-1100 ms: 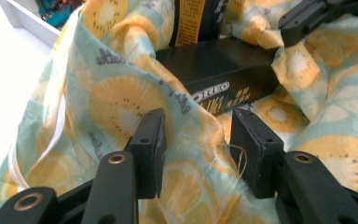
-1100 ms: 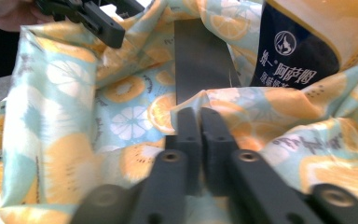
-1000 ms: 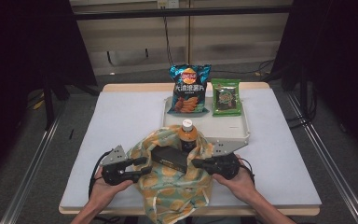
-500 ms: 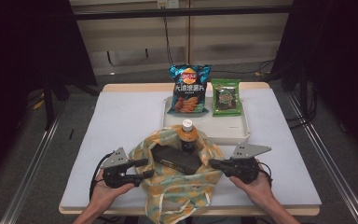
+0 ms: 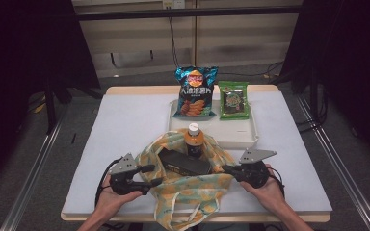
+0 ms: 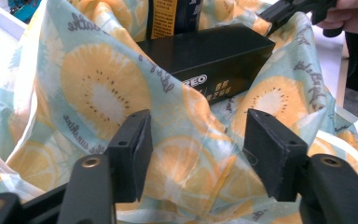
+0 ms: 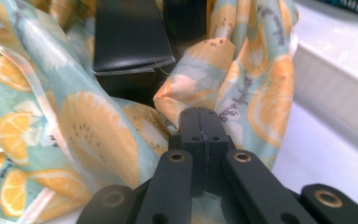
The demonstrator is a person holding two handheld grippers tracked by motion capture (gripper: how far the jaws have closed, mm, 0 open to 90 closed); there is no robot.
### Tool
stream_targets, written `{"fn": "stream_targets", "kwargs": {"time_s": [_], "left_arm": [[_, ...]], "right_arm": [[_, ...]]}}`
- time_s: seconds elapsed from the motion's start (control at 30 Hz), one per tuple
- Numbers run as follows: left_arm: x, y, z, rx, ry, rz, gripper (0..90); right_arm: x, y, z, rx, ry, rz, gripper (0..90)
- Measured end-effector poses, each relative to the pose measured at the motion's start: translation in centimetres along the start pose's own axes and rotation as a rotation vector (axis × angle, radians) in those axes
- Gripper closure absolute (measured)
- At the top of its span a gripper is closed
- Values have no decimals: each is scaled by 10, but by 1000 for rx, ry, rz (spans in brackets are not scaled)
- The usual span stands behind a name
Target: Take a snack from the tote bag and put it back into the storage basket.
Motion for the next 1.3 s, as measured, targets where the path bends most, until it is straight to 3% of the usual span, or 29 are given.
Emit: {"fn": "stream_targets", "kwargs": {"time_s": [0.23, 0.37, 0.5, 0.87, 1.03, 1.3], "left_arm": [[-1, 1, -1, -4, 4, 9, 402], [0, 1, -2, -14, 4, 5, 402], [0, 1, -1, -12, -8, 0, 396], [1, -1, -2, -14, -11, -8, 387], [0, -1, -2, -9, -8, -6, 382], [-1, -1, -3, -14, -4, -3, 376]], "right_arm": [[12, -7, -6, -33, 14, -56, 900], [21, -12, -10, -84, 32, -105, 900], [22, -12, -9, -68, 39, -102, 890], [7, 5, -12, -64, 44, -4, 646], [-3, 14, -14, -29, 57, 62, 498], [-7, 32, -21, -18, 96, 129, 469]]}}
Point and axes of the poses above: each handheld gripper's, and its own axes: x roughly forward along the jaws, y roughly out of its top, z roughly to its right, the point moved 4 cm from there along x, roughly forward along the jaws, and after that the axes turned 9 degrees about z, right-handed, at the moved point
